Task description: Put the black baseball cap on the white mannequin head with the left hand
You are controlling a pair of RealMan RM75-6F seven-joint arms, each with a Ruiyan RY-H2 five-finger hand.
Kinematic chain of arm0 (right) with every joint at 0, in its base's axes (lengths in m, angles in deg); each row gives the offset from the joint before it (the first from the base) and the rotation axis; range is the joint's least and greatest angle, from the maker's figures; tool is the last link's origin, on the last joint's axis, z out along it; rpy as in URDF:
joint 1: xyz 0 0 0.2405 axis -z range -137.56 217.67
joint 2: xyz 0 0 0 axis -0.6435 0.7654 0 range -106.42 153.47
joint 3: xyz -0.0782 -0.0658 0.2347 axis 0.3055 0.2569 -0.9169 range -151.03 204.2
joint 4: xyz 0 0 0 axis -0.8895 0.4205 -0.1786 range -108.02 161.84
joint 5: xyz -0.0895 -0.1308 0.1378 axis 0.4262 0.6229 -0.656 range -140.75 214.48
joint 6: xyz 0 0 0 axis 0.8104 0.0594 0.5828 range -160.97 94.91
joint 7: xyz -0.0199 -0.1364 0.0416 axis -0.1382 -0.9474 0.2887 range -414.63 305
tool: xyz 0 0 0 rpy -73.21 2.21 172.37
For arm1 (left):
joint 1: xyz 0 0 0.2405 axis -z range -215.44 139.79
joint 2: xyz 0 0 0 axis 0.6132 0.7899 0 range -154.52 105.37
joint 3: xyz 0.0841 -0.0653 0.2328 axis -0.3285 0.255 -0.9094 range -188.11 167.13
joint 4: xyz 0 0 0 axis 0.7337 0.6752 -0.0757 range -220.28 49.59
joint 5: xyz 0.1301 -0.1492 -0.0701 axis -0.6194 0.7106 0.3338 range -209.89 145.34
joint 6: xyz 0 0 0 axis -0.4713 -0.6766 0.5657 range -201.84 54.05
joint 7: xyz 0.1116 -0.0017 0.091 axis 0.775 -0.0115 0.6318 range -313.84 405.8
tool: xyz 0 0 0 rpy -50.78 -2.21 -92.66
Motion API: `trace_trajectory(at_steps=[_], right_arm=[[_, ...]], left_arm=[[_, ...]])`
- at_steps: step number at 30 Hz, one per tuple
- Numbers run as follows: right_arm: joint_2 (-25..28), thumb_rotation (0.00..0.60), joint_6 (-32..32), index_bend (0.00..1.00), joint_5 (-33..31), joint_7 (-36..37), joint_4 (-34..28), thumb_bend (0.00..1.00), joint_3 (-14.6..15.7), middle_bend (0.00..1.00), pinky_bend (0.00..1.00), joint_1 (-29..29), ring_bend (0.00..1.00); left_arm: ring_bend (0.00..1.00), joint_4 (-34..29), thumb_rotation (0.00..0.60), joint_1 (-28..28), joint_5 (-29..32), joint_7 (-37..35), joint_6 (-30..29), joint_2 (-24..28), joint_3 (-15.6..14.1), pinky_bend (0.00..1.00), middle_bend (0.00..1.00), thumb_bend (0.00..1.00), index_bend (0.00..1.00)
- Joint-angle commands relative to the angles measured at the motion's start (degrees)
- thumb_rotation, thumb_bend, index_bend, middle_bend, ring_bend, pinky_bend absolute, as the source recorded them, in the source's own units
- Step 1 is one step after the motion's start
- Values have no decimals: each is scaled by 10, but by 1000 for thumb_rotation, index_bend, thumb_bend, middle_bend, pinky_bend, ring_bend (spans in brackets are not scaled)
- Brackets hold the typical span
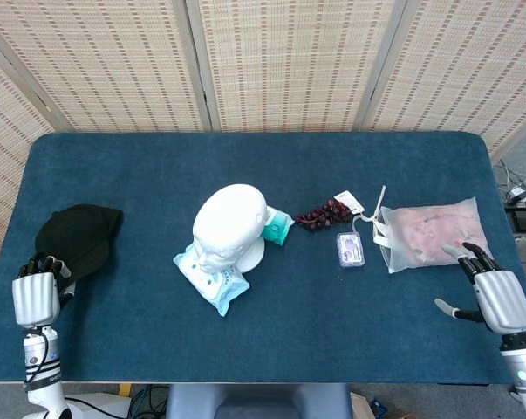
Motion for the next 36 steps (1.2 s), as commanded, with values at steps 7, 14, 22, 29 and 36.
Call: trace_trajectory(at_steps=[7, 14, 22, 29, 36], right_arm=[[1, 600, -1, 165, 0, 2, 0, 0, 0, 249, 310, 1, 125], [1, 600, -3, 165, 2, 2, 0, 0, 0, 249, 310, 2, 125], [1, 600, -6, 165, 4, 5, 0, 0, 1, 249, 310, 3, 125], [2, 600, -7, 165, 5, 7, 1, 0, 1, 249, 310, 4, 125], [3, 600, -9, 165, 5, 11, 2, 0, 1, 249, 310, 5, 125]], left_arm=[[294, 25, 600, 5, -34, -44, -48, 1, -8, 391, 566, 539, 745], [324, 51, 600, 11, -67, -80, -105, 1, -14, 412, 616, 539, 785], [328, 66, 600, 16, -89, -98, -144, 8, -20, 414, 631, 539, 805], [331, 46, 600, 27, -101, -86, -165, 29, -16, 414, 641, 539, 813], [333, 6, 600, 44, -109, -61, -174, 57, -7, 414, 643, 539, 815]])
